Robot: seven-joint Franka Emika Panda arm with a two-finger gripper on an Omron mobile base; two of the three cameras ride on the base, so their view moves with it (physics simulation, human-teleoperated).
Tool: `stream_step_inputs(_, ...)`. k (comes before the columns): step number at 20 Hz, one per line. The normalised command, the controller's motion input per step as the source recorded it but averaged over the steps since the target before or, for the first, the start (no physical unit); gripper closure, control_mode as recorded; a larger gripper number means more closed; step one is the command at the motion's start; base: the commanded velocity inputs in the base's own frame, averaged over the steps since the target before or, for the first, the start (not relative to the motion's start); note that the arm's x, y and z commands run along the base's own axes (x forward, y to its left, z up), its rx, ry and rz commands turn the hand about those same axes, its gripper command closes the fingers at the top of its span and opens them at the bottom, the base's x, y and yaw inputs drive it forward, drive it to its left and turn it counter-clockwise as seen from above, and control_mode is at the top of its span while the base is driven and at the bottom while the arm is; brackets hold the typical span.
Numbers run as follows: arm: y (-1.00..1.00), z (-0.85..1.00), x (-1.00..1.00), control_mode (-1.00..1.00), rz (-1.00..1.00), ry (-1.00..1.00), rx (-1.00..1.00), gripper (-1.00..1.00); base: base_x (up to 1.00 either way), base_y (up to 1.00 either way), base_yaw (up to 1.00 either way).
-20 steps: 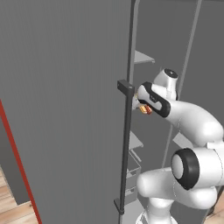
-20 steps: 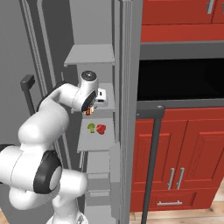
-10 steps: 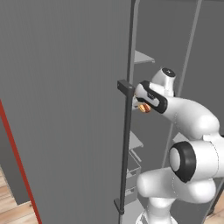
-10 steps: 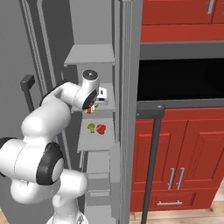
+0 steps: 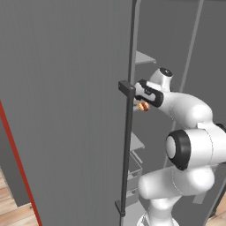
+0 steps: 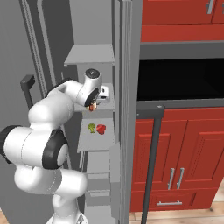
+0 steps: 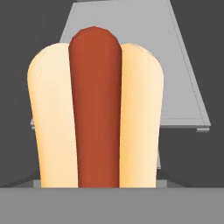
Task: Store the hot dog in the freezer for long-term storage. Close the freezer door after placing the cooked food.
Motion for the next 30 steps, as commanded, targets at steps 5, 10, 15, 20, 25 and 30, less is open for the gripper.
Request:
stream_step_inputs(5,0.00,-0.01,0.27,-1.00,0.00,0.00,0.00,1.00,0.00,0.00,0.00)
stream_step_inputs(10,0.06,-0.13,0.28,-1.00,0.00,0.00,0.00,1.00,0.00,0.00,0.00)
stream_step_inputs(15,0.11,-0.08,0.28,-1.00,0.00,0.00,0.00,1.00,0.00,0.00,0.00)
stream_step_inputs(20,0.02,-0.04,0.33,-1.00,0.00,0.00,0.00,1.00,0.00,0.00,0.00)
stream_step_inputs(25,0.00,-0.03,0.30,-1.00,0.00,0.00,0.00,1.00,0.00,0.00,0.00)
stream_step_inputs(30,0.00,-0.13,0.27,-1.00,0.00,0.00,0.00,1.00,0.00,0.00,0.00)
